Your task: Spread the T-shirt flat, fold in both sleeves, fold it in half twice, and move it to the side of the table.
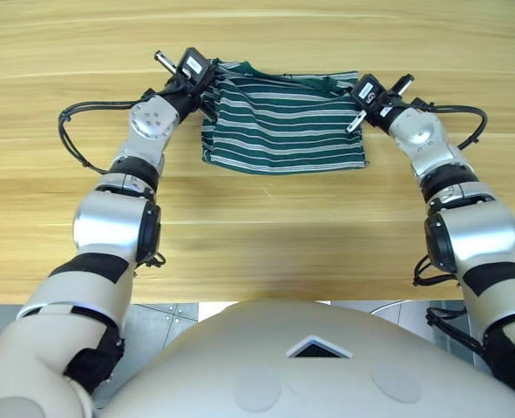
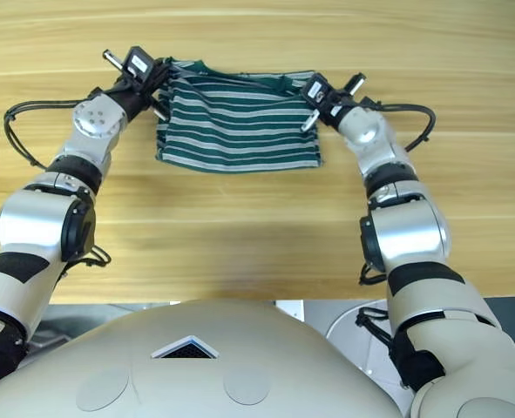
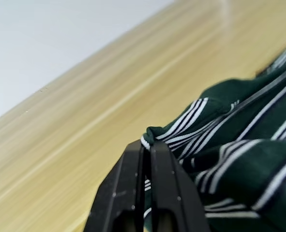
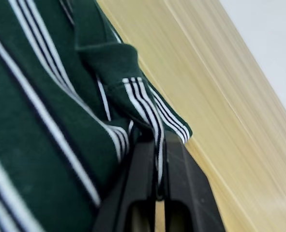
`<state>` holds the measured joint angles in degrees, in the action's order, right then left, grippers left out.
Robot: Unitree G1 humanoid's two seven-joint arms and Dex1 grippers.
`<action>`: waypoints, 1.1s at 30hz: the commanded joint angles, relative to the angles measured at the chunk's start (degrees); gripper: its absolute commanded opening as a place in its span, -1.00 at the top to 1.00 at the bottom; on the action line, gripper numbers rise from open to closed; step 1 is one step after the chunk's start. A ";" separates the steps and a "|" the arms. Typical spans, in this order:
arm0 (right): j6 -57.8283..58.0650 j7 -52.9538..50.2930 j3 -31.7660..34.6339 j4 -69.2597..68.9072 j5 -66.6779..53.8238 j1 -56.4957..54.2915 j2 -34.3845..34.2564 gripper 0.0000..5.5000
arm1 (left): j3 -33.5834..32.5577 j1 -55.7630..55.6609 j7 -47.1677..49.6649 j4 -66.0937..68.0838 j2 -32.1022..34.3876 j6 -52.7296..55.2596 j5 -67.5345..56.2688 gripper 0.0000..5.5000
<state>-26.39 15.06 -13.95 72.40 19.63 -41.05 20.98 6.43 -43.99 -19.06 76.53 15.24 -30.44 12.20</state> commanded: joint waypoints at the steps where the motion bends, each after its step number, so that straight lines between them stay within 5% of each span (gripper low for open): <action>1: 1.78 -1.27 0.74 2.20 -0.09 -0.22 -1.13 1.00 | 0.92 -0.84 1.35 1.37 -0.82 4.27 2.57 1.00; 6: 1.52 -0.74 4.86 2.67 -3.70 -0.02 -1.60 0.76 | -0.12 -0.36 2.21 1.82 -0.74 8.23 2.86 1.00; 16: 0.89 4.25 13.52 2.60 -11.83 -0.34 -2.45 0.15 | -2.76 -1.74 3.72 1.56 -0.02 8.99 1.75 0.40; 19: 1.14 4.20 14.70 2.76 -12.52 -0.30 -3.13 -0.03 | -9.85 -3.07 2.76 1.27 -0.56 8.93 -4.68 0.25; 28: -1.85 4.05 22.65 2.16 -19.01 2.42 -1.58 -0.70 | -32.61 -5.91 1.04 1.38 1.45 17.44 -24.72 0.24; 33: -6.85 8.09 27.86 0.09 -23.88 4.58 1.81 -0.96 | -35.72 -4.16 -11.69 -0.12 0.36 12.98 -28.33 0.44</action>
<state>-31.28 20.77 12.86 73.97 -2.89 -37.89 21.52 -29.70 -48.39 -25.68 77.68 16.36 -14.46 -16.07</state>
